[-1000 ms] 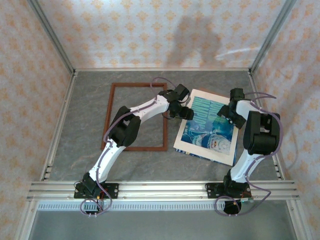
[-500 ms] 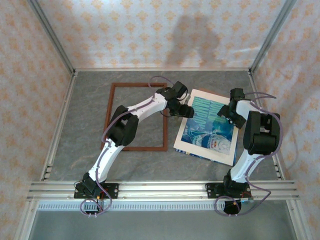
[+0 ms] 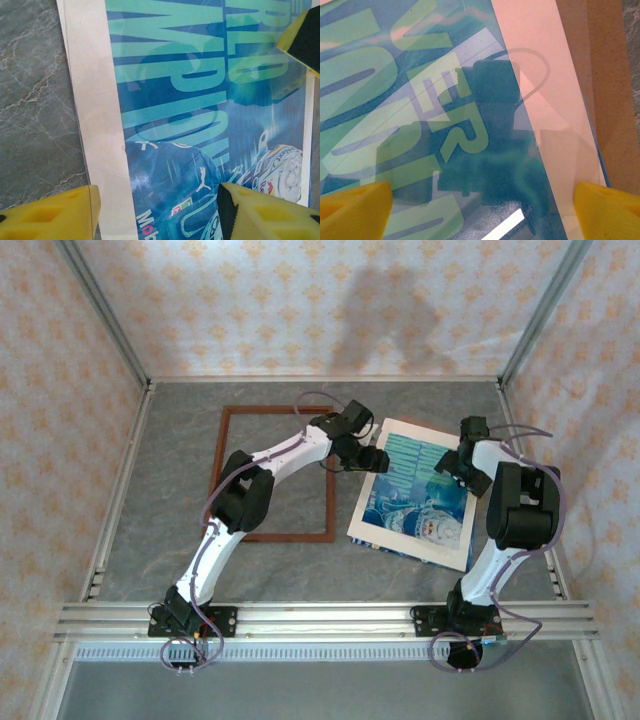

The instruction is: Put the photo into the frame

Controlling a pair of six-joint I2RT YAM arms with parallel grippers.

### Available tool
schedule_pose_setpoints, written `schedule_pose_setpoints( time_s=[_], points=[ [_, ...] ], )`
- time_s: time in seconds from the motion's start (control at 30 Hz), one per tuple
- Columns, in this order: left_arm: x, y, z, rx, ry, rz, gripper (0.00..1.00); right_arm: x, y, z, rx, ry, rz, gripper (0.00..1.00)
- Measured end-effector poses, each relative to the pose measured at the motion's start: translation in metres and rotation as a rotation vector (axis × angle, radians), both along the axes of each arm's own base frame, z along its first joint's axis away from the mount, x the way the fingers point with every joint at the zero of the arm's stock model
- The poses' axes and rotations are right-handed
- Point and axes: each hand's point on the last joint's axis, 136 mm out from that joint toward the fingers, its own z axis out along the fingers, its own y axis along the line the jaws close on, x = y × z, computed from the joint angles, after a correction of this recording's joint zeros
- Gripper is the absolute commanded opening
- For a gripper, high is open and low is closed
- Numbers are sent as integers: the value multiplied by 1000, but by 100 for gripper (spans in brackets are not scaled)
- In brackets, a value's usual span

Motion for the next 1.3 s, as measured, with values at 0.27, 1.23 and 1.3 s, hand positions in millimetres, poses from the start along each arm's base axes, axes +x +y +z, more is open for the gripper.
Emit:
schedule_pose_setpoints(
  time_s=[0.27,1.23,1.3],
  points=[
    [-1,12,-18,18,54,50,32,0,0,0,0,0,0,92],
    [-37,67,80,-172,-160,123,0,12,44,119,77,-319,120,92],
    [-40,84,86,-178,-183,151,0,12,60,128,110,-344,160,92]
  ],
)
